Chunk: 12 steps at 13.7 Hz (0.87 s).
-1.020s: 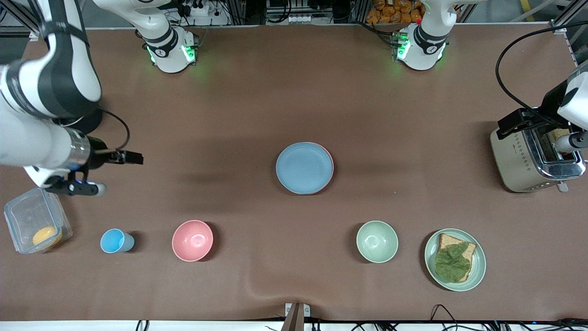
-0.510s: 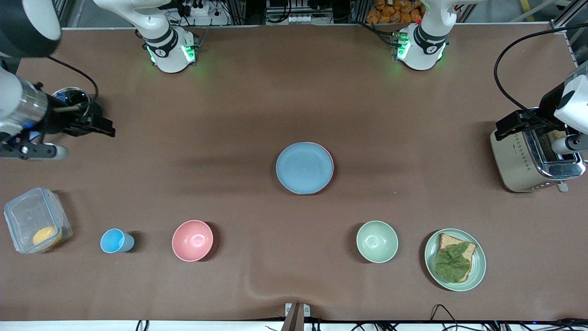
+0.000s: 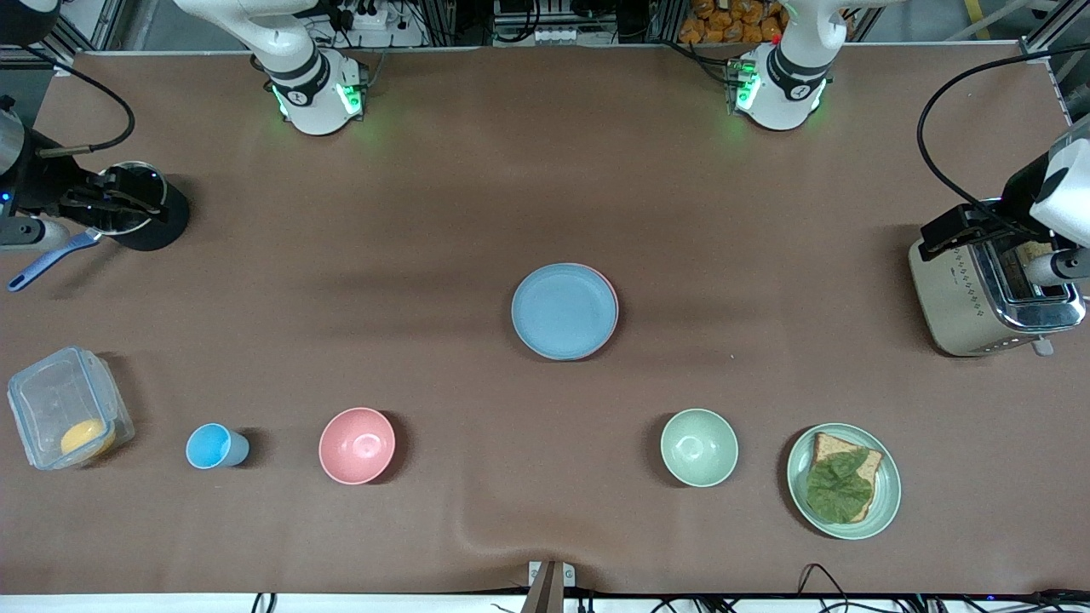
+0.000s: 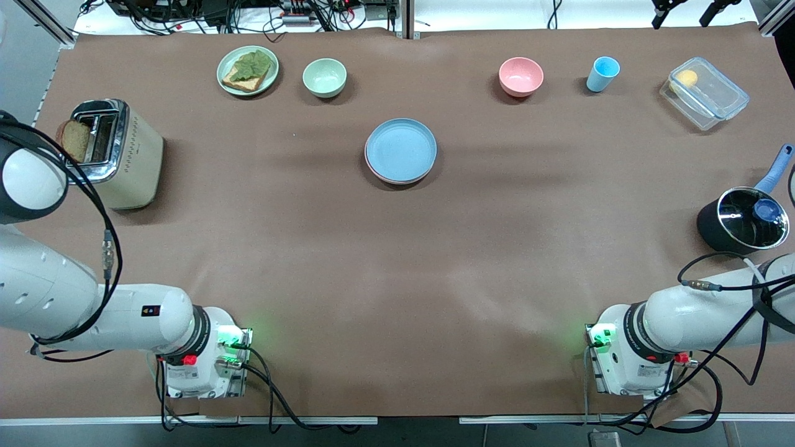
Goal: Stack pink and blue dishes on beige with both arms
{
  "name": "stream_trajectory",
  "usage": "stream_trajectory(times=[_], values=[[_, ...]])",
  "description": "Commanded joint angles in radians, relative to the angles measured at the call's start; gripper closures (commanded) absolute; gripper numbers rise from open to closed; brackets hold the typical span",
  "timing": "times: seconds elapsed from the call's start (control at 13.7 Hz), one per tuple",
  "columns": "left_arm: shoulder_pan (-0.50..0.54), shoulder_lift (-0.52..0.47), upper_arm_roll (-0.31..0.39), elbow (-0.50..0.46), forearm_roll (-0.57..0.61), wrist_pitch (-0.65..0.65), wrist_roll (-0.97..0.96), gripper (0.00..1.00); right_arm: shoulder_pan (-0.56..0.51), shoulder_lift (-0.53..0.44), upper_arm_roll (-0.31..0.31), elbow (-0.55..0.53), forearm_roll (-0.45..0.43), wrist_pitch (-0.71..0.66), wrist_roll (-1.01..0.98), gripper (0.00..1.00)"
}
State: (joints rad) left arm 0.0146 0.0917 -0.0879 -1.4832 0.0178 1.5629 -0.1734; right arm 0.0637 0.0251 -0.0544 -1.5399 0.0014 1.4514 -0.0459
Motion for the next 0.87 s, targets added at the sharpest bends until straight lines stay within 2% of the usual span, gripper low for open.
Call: stream_trajectory(times=[0.0, 0.36, 0.58, 0.8], values=[[-0.011, 0.005, 0.004, 0.018, -0.015, -0.009, 0.015, 0.0, -0.071, -0.011, 0.015, -0.022, -0.015, 0.015, -0.08, 0.0], [0.002, 0.005, 0.002, 0.018, -0.013, -0.009, 0.022, 0.0, -0.074, -0.01, 0.015, -0.022, -0.001, 0.011, -0.03, 0.0], [-0.002, 0.003, 0.005, 0.02, -0.01, -0.015, 0.022, 0.0, -0.064, -0.008, 0.019, -0.011, 0.049, 0.003, 0.17, 0.0], [0.002, -0.003, 0.004, 0.02, -0.012, -0.061, 0.028, 0.0, -0.062, -0.007, 0.021, -0.009, 0.051, 0.001, 0.166, 0.0]])
